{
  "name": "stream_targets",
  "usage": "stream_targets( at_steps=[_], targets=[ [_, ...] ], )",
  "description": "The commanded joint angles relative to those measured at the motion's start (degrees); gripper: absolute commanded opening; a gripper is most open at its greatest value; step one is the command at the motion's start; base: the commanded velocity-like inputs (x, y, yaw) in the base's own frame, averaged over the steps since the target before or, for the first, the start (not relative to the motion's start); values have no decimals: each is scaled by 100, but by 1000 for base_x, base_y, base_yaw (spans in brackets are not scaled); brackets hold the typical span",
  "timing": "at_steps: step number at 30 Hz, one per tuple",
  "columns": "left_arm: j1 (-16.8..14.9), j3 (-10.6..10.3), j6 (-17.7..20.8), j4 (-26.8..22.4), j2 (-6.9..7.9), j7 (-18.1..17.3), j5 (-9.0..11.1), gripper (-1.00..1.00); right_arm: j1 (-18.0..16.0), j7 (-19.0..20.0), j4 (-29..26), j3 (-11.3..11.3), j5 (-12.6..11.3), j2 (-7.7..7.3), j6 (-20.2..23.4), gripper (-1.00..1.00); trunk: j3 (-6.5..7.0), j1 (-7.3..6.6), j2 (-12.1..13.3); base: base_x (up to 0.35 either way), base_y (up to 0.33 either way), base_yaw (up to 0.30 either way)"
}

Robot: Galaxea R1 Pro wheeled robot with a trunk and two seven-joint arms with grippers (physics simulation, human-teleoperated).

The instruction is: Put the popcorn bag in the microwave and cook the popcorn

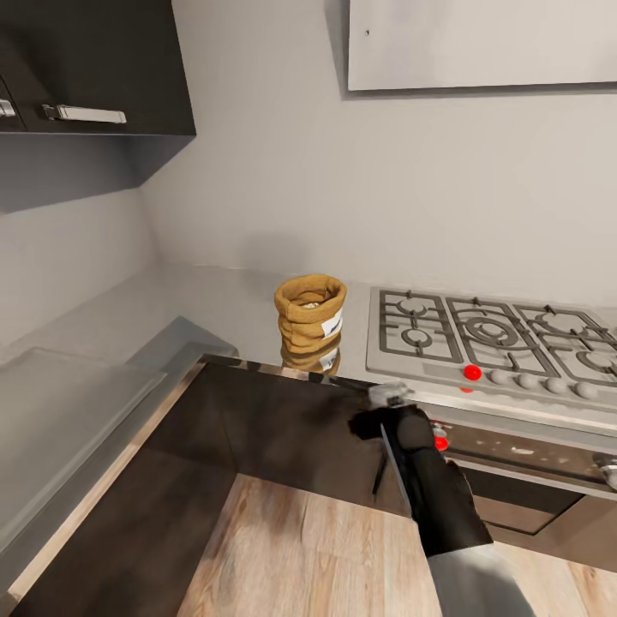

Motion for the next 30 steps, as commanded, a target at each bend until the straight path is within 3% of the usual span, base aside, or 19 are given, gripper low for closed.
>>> stream_targets(
  at_steps=[1, 5, 8, 12, 18, 21, 25, 28, 30],
  targets=[
    [2, 15, -3, -8, -2, 6, 20, 100, -298, 59, -7, 1, 48, 1, 24, 100, -5, 0, -3, 0, 0, 0],
    [2, 15, -3, -8, -2, 6, 20, 100, -1287, 81, 127, -7, 25, 1, 24, 100, -5, 0, -3, 0, 0, 0],
    [2, 15, -3, -8, -2, 6, 20, 100, -1954, 94, 379, -24, -122, 1, 24, 100, -5, 0, -3, 0, 0, 0],
    [2, 15, -3, -8, -2, 6, 20, 100, -2753, 84, 1096, -79, -186, 1, 24, 100, -5, 0, -3, 0, 0, 0],
    [2, 15, -3, -8, -2, 6, 20, 100, -4188, 19, 2919, -933, -184, 1, 24, 100, -5, 0, -3, 0, 0, 0],
    [2, 15, -3, -8, -2, 5, 20, 100, -4514, -211, 3206, -1082, -180, 1, 24, 100, -5, 0, -3, 0, 0, 0],
    [2, 15, -3, -8, -3, 6, 20, 100, -4596, -572, 3224, -1378, -185, 1, 24, 100, -5, 0, -3, 0, 0, 0],
    [2, 10, -3, -8, -9, 6, 20, 100, -4605, -634, 3222, -1827, -187, 1, 24, 100, -5, 0, -3, 0, 0, 0],
    [2, 8, -3, -8, -10, 6, 20, 100, -4607, -643, 3222, -1996, -185, 1, 24, 100, -5, 0, -3, 0, 0, 0]
  ],
)
